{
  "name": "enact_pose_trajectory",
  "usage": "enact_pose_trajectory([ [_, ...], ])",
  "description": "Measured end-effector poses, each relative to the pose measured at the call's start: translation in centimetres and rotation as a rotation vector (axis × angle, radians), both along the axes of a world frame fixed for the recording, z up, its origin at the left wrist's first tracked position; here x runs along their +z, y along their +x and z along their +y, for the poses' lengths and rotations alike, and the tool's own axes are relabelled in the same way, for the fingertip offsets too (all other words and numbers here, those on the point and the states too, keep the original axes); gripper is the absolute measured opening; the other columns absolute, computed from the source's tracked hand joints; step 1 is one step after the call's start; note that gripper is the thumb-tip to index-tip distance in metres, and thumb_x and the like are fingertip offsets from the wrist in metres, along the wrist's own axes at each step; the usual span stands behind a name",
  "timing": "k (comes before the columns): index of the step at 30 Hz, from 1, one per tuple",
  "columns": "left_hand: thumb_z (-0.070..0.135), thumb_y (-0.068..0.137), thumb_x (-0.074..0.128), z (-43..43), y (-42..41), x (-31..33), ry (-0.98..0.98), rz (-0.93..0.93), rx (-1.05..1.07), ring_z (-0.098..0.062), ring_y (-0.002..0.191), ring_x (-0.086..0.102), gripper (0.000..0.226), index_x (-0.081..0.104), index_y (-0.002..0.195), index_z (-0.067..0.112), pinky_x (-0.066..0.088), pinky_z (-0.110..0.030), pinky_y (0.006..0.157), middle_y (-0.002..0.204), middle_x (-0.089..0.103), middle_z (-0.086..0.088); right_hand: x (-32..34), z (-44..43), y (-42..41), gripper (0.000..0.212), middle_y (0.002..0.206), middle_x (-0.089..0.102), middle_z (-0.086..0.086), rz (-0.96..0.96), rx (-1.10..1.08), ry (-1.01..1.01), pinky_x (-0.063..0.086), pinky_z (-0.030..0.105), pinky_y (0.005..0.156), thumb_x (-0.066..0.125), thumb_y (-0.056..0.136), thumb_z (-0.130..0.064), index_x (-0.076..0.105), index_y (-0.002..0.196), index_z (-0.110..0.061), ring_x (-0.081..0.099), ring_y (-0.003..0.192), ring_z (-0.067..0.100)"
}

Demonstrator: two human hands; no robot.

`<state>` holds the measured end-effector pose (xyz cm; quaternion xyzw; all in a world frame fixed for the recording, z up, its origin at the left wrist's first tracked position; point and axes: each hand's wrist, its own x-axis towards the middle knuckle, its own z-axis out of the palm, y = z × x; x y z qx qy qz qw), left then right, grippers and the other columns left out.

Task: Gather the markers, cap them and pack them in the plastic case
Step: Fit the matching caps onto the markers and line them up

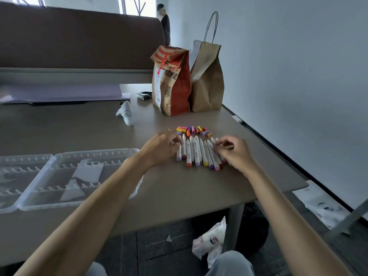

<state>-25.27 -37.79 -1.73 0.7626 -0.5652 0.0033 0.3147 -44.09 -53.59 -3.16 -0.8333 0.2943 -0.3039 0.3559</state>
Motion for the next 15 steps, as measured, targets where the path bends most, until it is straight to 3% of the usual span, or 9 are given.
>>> enact_pose_trajectory([
  [6,0.016,0.091,0.054,-0.3,-0.1,-0.5,-0.008,0.015,0.014,-0.021,0.1,0.058,0.015,0.058,0.105,0.014,0.047,-0.033,0.085,0.112,0.062,-0.003,-0.2,-0.4,0.2,0.01,0.09,0.066,-0.007,0.116,-0.091,-0.073,0.051,0.032,0.075,0.074,0.078,-0.037,0.071,0.081,-0.028,0.061,0.085,0.008],
  [10,0.014,0.091,0.054,-0.1,-0.1,-0.4,-0.009,0.04,0.039,-0.018,0.095,0.057,0.015,0.057,0.106,0.011,0.043,-0.028,0.08,0.118,0.061,-0.003,0.4,0.5,0.3,0.013,0.097,0.06,0.001,0.172,-0.141,-0.151,0.039,0.027,0.067,0.075,0.077,-0.035,0.067,0.081,-0.025,0.056,0.085,0.012],
  [15,0.016,0.092,0.053,-0.1,0.2,0.2,0.011,0.05,0.084,-0.017,0.092,0.058,0.013,0.058,0.104,0.012,0.042,-0.027,0.077,0.113,0.064,-0.006,1.1,1.2,0.9,0.017,0.106,0.048,0.004,0.278,-0.162,-0.151,0.036,0.029,0.074,0.074,0.081,-0.032,0.064,0.086,-0.019,0.046,0.092,0.015],
])
